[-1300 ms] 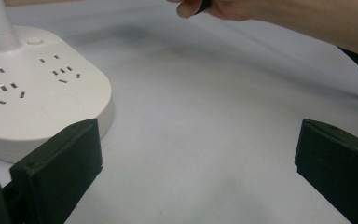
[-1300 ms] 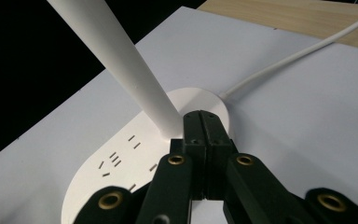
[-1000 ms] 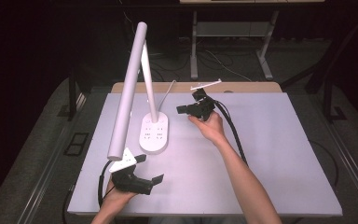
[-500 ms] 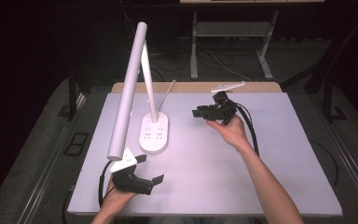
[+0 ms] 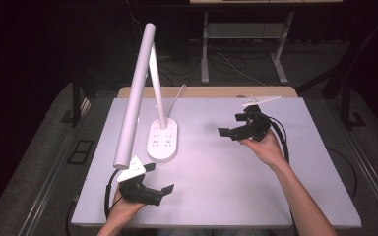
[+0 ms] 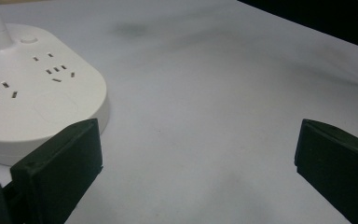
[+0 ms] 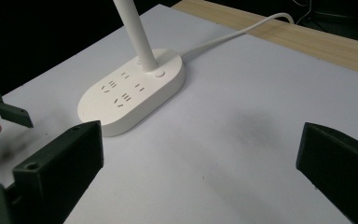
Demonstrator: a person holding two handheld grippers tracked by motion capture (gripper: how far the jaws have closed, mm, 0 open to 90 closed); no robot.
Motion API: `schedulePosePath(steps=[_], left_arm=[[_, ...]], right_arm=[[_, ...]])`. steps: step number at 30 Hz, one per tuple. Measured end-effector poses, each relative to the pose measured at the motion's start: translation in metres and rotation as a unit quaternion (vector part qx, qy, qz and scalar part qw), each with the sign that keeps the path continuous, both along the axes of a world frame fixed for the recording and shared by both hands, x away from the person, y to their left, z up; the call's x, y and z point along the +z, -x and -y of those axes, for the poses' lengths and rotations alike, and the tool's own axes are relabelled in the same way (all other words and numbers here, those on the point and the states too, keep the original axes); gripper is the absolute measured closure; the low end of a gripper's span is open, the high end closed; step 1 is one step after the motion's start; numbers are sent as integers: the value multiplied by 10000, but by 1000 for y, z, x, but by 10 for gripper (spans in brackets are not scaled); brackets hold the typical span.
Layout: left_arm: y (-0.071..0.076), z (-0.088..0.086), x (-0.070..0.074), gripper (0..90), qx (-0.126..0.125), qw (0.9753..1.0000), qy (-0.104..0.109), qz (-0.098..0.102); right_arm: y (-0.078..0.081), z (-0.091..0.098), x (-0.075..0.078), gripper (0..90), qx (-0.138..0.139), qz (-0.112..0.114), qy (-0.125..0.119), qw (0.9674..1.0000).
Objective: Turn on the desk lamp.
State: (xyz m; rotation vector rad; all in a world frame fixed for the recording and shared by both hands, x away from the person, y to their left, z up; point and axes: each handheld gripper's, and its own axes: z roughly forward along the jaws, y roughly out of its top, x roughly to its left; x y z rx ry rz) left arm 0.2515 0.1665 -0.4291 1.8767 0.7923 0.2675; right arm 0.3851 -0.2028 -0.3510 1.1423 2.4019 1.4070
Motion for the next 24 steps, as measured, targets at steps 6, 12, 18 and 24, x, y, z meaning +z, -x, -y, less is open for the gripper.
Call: schedulePosePath(steps=[6,12,18,24], left_arm=[[0,0,0,0,10,10000,-3,2],[0,1,0,0,9,10000,-12,-1],[0,1,0,0,-6,10000,-37,9],[0,1,0,0,10,10000,-28,1]], right_arm=[[22,22,-6,2,-72,-22,-47,10000],[51,45,-15,3,-227,-33,-160,9996],[71,58,-18,3,-310,-3,-191,9993],[88,65,-23,3,-332,31,-155,9993]])
